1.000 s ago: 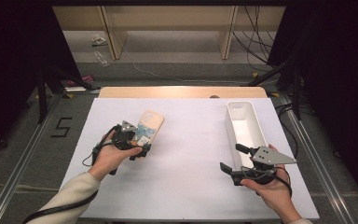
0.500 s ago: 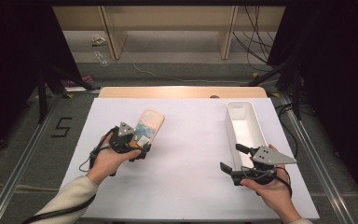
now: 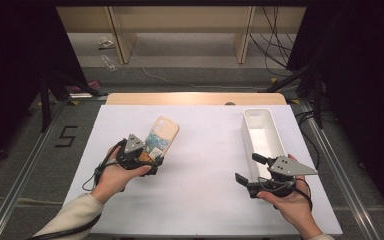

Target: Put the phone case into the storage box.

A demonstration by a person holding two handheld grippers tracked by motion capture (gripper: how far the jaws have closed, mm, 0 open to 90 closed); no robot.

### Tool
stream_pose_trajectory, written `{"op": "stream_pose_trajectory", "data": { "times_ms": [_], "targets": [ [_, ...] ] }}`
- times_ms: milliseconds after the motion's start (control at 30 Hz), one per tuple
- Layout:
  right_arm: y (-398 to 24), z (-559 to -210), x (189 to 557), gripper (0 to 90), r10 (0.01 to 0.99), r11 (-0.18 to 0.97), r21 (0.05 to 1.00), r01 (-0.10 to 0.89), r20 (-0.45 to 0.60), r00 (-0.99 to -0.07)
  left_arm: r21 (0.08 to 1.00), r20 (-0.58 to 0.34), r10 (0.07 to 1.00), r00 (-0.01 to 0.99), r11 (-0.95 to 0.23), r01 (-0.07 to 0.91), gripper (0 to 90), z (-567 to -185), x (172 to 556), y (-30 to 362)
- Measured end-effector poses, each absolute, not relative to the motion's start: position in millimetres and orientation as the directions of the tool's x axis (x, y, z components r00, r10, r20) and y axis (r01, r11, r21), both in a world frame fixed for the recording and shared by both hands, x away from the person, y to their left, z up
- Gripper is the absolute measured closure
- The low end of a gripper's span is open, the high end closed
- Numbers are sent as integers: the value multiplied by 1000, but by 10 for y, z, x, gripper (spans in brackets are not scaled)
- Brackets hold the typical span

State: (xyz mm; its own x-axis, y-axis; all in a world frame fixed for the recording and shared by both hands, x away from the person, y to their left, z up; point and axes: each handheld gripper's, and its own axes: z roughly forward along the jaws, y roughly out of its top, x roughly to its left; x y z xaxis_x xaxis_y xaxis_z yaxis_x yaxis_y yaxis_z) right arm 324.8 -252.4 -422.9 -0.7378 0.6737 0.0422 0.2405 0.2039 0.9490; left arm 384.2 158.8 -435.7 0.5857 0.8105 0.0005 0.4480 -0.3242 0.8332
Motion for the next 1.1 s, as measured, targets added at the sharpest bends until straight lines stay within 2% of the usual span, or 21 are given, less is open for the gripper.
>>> {"op": "stream_pose_trajectory", "data": {
  "times_ms": [700, 1100],
  "targets": [
    [-2444, -4167, 3294, 113, 680, 162, 955, 250, 76, -730, 843, 13, 784, 621, -342, 415, 115, -4325, 3684, 1524],
    [-2249, -4141, 3364, 114, 666, 163, 954, 251, 81, -741, 844, 26, 769, 639, -359, 398, 116, -4320, 3614, 1484]
  ]
}}
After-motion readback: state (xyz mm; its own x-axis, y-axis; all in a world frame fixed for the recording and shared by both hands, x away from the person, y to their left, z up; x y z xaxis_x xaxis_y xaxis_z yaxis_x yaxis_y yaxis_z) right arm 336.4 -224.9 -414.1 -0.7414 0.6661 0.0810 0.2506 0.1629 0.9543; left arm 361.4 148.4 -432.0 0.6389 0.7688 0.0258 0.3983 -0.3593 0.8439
